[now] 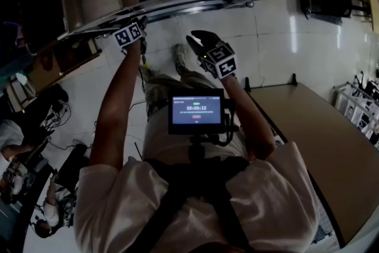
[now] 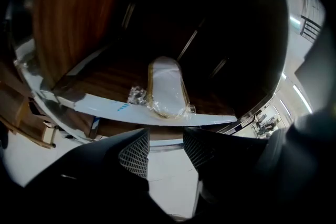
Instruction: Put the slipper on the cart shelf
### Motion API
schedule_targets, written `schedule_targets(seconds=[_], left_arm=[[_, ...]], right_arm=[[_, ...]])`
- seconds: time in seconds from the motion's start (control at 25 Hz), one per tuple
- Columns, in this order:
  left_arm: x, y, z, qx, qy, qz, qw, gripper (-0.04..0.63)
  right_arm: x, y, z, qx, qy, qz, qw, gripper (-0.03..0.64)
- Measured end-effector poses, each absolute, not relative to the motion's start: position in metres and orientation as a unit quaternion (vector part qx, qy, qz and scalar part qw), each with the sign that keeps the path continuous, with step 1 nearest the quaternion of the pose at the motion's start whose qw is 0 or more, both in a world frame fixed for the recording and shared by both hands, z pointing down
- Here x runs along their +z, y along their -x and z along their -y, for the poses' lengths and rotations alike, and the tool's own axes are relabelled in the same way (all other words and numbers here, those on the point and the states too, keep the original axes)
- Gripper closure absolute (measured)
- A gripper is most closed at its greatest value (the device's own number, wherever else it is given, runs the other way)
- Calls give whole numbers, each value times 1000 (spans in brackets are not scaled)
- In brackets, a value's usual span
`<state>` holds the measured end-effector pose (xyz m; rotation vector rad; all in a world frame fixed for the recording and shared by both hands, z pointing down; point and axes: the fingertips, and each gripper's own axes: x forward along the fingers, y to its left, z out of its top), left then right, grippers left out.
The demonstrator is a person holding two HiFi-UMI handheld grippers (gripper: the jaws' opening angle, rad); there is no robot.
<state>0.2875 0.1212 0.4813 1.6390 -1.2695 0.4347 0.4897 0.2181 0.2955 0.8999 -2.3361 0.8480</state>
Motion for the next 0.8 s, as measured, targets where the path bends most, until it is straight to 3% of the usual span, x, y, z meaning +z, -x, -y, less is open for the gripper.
schedule_targets(seconds=[0.24, 0.48, 0.68, 0.8], left_arm=[[465, -286, -154, 171, -688, 524, 472, 394], [429, -284, -190, 88, -684, 545, 477, 396], [364, -281, -219, 33, -711, 563, 421, 448], [302, -269, -244, 26, -742, 566, 358, 514]], right_arm=[[293, -496, -210, 304, -325, 864, 235, 520], [276, -506, -194, 289, -328, 873, 217, 520], [250, -520, -191, 267, -332, 884, 192, 520], [213, -509, -203, 246, -332, 894, 176, 520]])
